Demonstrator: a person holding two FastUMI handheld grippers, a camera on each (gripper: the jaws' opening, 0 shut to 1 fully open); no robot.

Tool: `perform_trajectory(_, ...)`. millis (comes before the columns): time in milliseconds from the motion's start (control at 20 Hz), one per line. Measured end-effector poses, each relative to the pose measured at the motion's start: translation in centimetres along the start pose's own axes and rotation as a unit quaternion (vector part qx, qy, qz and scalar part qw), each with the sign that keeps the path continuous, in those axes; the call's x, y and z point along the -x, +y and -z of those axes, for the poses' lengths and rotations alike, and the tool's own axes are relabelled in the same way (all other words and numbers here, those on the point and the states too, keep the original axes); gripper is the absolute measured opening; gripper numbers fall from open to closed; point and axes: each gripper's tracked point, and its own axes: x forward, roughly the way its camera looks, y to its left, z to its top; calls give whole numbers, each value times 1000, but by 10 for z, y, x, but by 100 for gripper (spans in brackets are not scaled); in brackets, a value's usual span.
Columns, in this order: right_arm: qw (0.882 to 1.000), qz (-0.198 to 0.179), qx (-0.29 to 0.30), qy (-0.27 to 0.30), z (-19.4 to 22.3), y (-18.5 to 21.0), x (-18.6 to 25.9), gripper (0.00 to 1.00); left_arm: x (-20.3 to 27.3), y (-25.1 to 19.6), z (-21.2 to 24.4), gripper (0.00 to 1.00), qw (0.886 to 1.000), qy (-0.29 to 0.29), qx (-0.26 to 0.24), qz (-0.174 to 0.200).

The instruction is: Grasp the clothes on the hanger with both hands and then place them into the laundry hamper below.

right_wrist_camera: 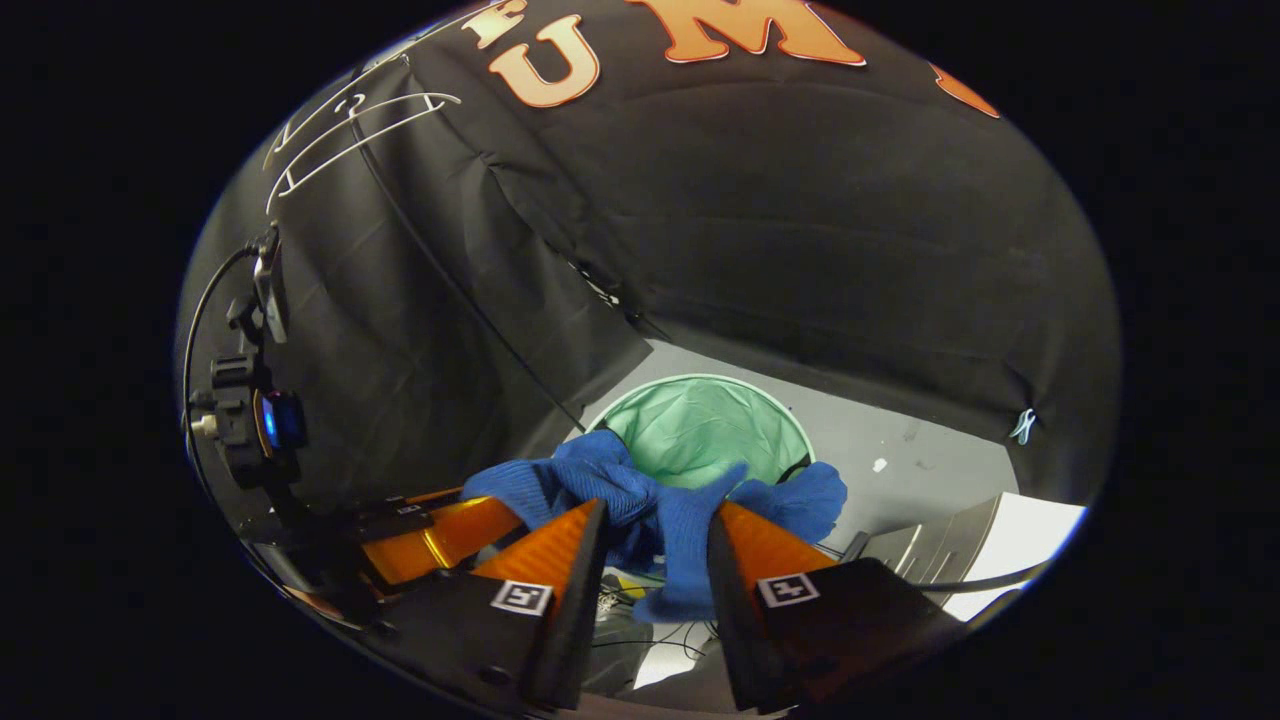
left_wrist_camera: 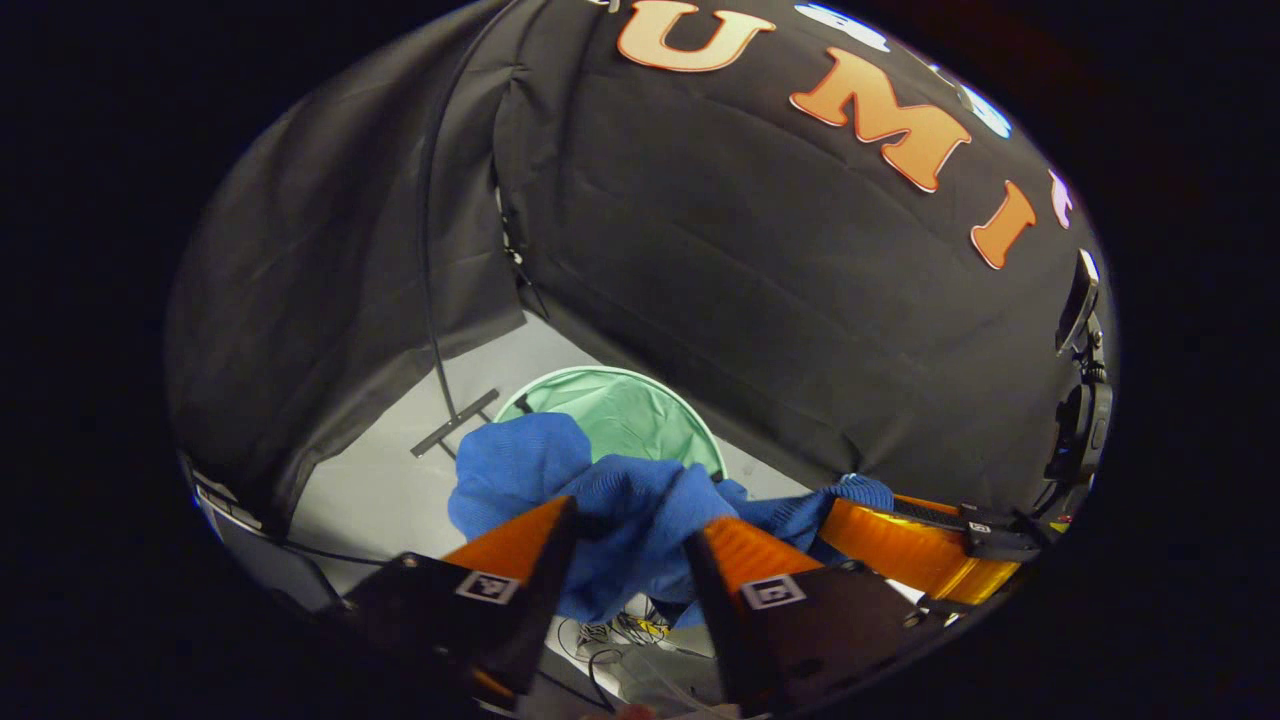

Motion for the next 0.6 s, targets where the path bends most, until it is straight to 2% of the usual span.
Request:
perform_trajectory(50, 1000, 0, -7, 8, 6, 0, 1, 62, 2, 2, 0, 82, 1000, -2, 7, -4)
perform_trajectory(150, 1000, 3, -24, 16, 13, -4, -2, 89, 5, 8, -2, 85, 1000, -13, 12, -15)
perform_trajectory(200, 999, 11, -21, 23, 16, -8, -5, 98, 8, 10, -3, 98, 1000, -18, 9, -17)
perform_trajectory(250, 998, 20, -3, 54, 30, -15, -5, 98, 9, 10, -5, 98, 1000, -20, 6, -18)
perform_trajectory(300, 995, 23, 22, 95, 46, -22, -4, 89, 10, 10, -4, 98, 1000, -19, 3, -14)
perform_trajectory(350, 993, 20, 33, 108, 57, -26, -3, 98, 11, 9, -4, 97, 1000, -19, 1, -12)
perform_trajectory(450, 990, 11, 37, 133, 74, -22, -5, 99, 19, 9, -1, 97, 1000, -22, -4, -10)
perform_trajectory(500, 987, 1, 33, 155, 84, -18, 2, 99, 24, 12, 3, 97, 1000, -24, -7, -11)
perform_trajectory(550, 984, -26, 25, 174, 88, -4, 13, 99, 28, 12, 3, 97, 1000, -25, -9, -12)
perform_trajectory(600, 985, -49, 10, 164, 81, 9, 20, 99, 29, 13, 3, 97, 999, -28, -11, -12)
